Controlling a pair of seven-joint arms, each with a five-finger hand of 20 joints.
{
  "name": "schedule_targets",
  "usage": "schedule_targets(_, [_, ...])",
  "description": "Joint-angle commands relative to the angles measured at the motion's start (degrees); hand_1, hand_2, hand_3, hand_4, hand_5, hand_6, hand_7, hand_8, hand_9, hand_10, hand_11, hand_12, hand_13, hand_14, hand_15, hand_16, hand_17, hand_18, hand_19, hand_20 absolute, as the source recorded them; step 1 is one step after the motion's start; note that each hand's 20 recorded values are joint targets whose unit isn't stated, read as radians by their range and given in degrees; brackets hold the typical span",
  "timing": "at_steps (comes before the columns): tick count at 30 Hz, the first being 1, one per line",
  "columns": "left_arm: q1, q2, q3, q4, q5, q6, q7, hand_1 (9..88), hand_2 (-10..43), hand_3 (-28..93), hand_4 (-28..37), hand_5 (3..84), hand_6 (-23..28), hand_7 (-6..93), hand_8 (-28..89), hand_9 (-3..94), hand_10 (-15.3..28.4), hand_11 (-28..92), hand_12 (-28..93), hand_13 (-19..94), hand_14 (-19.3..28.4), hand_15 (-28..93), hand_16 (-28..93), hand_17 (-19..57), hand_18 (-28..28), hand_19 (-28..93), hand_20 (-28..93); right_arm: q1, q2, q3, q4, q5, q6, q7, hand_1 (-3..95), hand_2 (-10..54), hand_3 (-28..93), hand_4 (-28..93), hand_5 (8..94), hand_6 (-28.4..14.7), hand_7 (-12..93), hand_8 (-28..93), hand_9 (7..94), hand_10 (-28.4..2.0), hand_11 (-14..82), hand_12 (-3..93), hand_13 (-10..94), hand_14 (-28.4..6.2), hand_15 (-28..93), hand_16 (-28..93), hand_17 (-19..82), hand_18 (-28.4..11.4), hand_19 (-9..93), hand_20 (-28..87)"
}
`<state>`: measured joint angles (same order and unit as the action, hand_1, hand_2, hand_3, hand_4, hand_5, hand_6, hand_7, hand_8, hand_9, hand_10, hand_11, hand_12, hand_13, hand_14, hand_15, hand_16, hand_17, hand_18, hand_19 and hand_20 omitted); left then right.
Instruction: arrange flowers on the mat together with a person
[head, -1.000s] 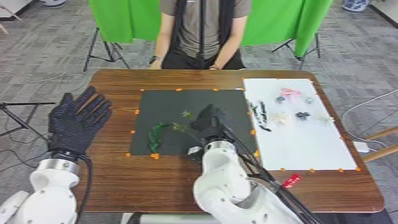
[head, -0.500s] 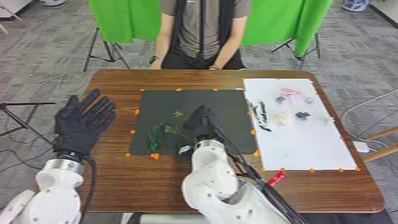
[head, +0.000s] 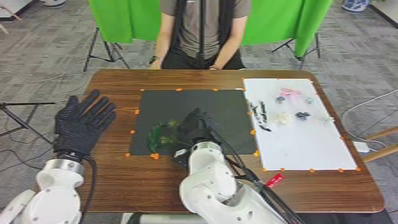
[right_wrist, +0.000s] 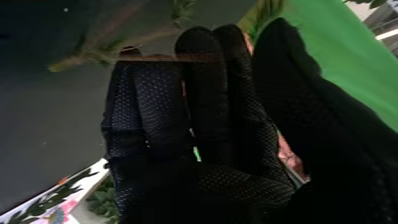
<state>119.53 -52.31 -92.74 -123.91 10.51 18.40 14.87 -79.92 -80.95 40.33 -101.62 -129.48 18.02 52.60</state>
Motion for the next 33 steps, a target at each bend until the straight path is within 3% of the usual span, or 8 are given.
schedule_targets(1, [1.88, -0.50, -0.81, 0.03, -0.88, -0.44, 0.87, 25.5, 14.6, 70, -28.3, 39.0, 7.6, 13.9, -10, 34.2, 16.5, 19, 9, 24, 15.4, 32, -8, -5.6, 13.3, 33, 11, -0.31, 1.26, -0.26, -2.66, 0.77, -2.16, -1.21, 49.0, -9.5, 73, -28, 64.2, -6.5, 19, -11, 65.7, -16.3, 39.8, 42.1, 51, -19.7, 72, 33, 24, -26.8, 81, 9])
schedule_targets(6, [2.92, -1.37, -1.76, -0.36, -1.09, -0.65, 1.97, 25.5, 14.3, 70, -28.3, 39.0, 7.6, 14.0, -10, 34.2, 16.5, 19, 9, 24, 15.5, 32, -8, -5.7, 13.4, 33, 11, -0.22, 3.32, -0.45, -4.45, 0.98, -3.92, -1.93, 44.4, -9.5, 77, -28, 60.0, -8.1, 18, -11, 60.5, -19.5, 45.9, 32.1, 48, -21.3, 73, 31, 22, -27.2, 81, 8])
schedule_targets(11, [5.11, -2.88, -3.58, -1.17, -1.42, -0.88, 3.82, 25.5, 14.3, 70, -28.3, 39.0, 7.6, 14.1, -10, 34.2, 16.4, 19, 9, 24, 15.6, 32, -8, -5.7, 13.4, 33, 11, -0.45, 8.69, 0.32, -6.89, 0.63, -7.40, -3.06, 40.7, -9.5, 76, -24, 61.3, -7.9, 18, -11, 58.5, -21.2, 43.9, 29.3, 45, -22.8, 73, 28, 21, -27.4, 82, 6])
schedule_targets(13, [5.95, -3.79, -4.38, -1.43, -1.29, -1.34, 4.12, 25.6, 14.3, 70, -28.3, 39.0, 7.7, 14.2, -10, 34.1, 16.5, 19, 9, 24, 15.6, 32, -8, -5.7, 13.4, 33, 11, -0.51, 12.09, 0.33, -8.04, 2.50, -8.35, -3.14, 38.2, -4.5, 76, -21, 63.1, -7.8, 19, -11, 59.1, -21.8, 41.4, 28.2, 44, -23.4, 72, 26, 21, -27.5, 82, 5])
schedule_targets(16, [7.66, -3.85, -6.02, -2.18, -1.27, -1.01, 4.52, 25.5, 14.3, 70, -28.3, 39.0, 7.7, 14.2, -10, 34.1, 16.5, 19, 9, 24, 15.6, 32, -8, -5.7, 13.4, 33, 11, -2.02, 14.71, 1.62, -9.02, 4.66, -11.24, -2.92, 37.6, -2.2, 76, -20, 65.2, -7.4, 19, -11, 59.3, -21.9, 40.5, 27.9, 44, -23.6, 72, 26, 21, -27.5, 82, 5])
schedule_targets(19, [8.11, -4.07, -6.91, -2.28, -1.56, -0.78, 4.80, 25.5, 14.3, 70, -28.3, 39.1, 7.7, 14.2, -10, 34.2, 16.5, 19, 9, 24, 15.6, 32, -8, -5.7, 13.5, 33, 11, -3.01, 15.93, 2.25, -10.17, 6.68, -15.00, -1.99, 39.8, -0.8, 76, -19, 67.7, -7.0, 20, -2, 60.0, -21.2, 46.4, 32.5, 46, -23.8, 75, 32, 22, -27.8, 84, 7])
schedule_targets(23, [8.11, -4.07, -7.15, -2.28, -1.51, -1.19, 4.57, 25.6, 14.3, 70, -28.3, 39.2, 7.7, 14.2, -10, 34.2, 16.5, 19, 9, 24, 15.7, 33, -8, -5.6, 13.5, 33, 11, -4.00, 16.90, 1.60, -11.09, 5.38, -16.02, -1.87, 44.0, -1.7, 77, -14, 69.7, -7.3, 20, 4, 61.8, -19.3, 42.3, 48.2, 48, -23.7, 76, 38, 23, -28.0, 85, 10])
schedule_targets(33, [8.77, -4.12, -7.28, -2.34, -1.55, -1.39, 4.54, 25.6, 14.4, 70, -28.3, 39.1, 7.7, 14.4, -11, 34.2, 16.5, 19, 9, 24, 15.8, 33, -8, -5.6, 13.5, 33, 11, -5.61, 19.54, 0.87, -14.46, 6.76, -16.79, -3.59, 45.1, -0.2, 77, -14, 70.0, -7.7, 19, 4, 62.8, -19.3, 40.7, 49.5, 48, -23.8, 76, 38, 23, -28.3, 85, 11])
